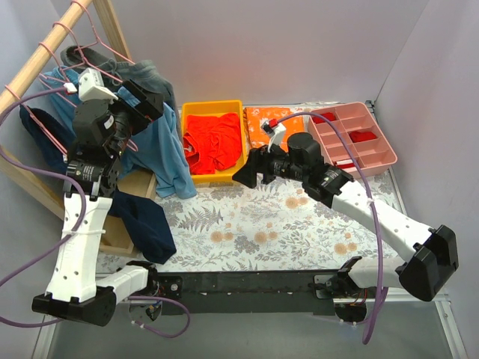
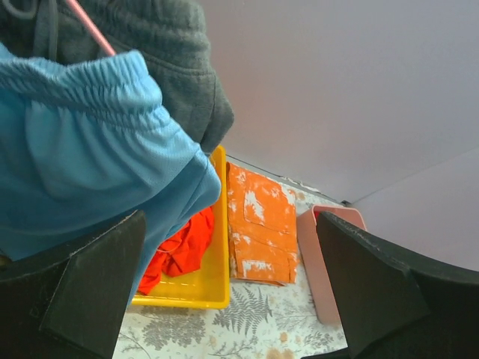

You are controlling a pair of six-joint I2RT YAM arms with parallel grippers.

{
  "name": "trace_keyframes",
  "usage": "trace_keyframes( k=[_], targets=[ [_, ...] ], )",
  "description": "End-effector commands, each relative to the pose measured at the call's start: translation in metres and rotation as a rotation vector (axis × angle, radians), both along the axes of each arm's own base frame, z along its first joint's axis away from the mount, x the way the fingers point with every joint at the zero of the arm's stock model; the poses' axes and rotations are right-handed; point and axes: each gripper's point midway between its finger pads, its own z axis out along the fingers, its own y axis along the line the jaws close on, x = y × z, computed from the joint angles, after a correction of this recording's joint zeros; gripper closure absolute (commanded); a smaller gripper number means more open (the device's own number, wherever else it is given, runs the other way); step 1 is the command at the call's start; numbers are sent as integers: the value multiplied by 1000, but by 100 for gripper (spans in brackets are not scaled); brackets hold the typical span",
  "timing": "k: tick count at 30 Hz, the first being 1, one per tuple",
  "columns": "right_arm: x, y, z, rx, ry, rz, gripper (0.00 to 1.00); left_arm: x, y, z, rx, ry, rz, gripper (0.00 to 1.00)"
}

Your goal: Place the shorts on the hanger

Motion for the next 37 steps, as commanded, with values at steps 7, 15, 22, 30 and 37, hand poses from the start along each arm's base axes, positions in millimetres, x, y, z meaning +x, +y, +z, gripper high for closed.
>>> trace_keyframes(
  k=[7,15,22,30,37],
  targets=[
    [12,-37,22,6,-85,-140,10,-8,-44,26,102,-52,-215,2],
    [20,-81,26,-12,-110,-363,1,-29,-172,-20,206,19,-381,2],
    [3,-128,17,-7,-134,-511,1,-57,-240,-121,252,174,-581,2],
    [-5,-142,-10,-39,-102,-551,1,-79,-228,-209,187,293,-585,2],
    [0,-148,-40,-110,-63,-593,2,-86,-225,-233,189,310,-600,2]
  ],
)
